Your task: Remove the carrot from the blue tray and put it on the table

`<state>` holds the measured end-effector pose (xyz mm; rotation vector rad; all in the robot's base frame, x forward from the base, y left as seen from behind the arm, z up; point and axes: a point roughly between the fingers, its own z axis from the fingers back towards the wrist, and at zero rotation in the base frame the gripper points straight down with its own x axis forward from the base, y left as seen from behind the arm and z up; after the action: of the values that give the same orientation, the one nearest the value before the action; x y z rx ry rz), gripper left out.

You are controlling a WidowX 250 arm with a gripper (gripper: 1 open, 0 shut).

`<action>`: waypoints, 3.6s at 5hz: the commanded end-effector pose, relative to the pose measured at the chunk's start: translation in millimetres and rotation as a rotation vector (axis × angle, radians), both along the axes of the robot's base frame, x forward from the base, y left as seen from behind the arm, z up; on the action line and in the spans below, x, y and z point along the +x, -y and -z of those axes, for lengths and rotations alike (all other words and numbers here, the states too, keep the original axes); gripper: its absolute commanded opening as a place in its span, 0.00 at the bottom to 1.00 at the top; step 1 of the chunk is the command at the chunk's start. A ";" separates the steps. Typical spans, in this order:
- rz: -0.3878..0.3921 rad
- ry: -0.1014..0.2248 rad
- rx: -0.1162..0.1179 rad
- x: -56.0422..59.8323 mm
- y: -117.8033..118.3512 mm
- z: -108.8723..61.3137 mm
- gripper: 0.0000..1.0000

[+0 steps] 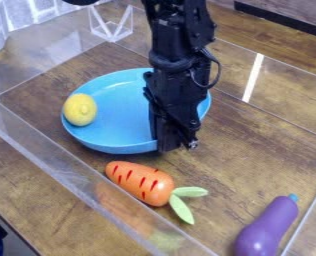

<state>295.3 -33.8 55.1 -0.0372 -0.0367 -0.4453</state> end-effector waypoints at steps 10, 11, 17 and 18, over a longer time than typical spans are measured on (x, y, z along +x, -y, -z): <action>0.065 0.089 -0.029 -5.1 85.3 -7.3 0.00; 0.113 0.088 -0.035 -8.2 86.1 -3.0 0.00; 0.360 0.070 -0.048 7.9 132.0 18.2 0.00; 0.421 0.067 -0.046 14.3 132.2 19.9 0.00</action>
<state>306.9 -155.0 26.9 -0.0703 -0.0691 -0.8152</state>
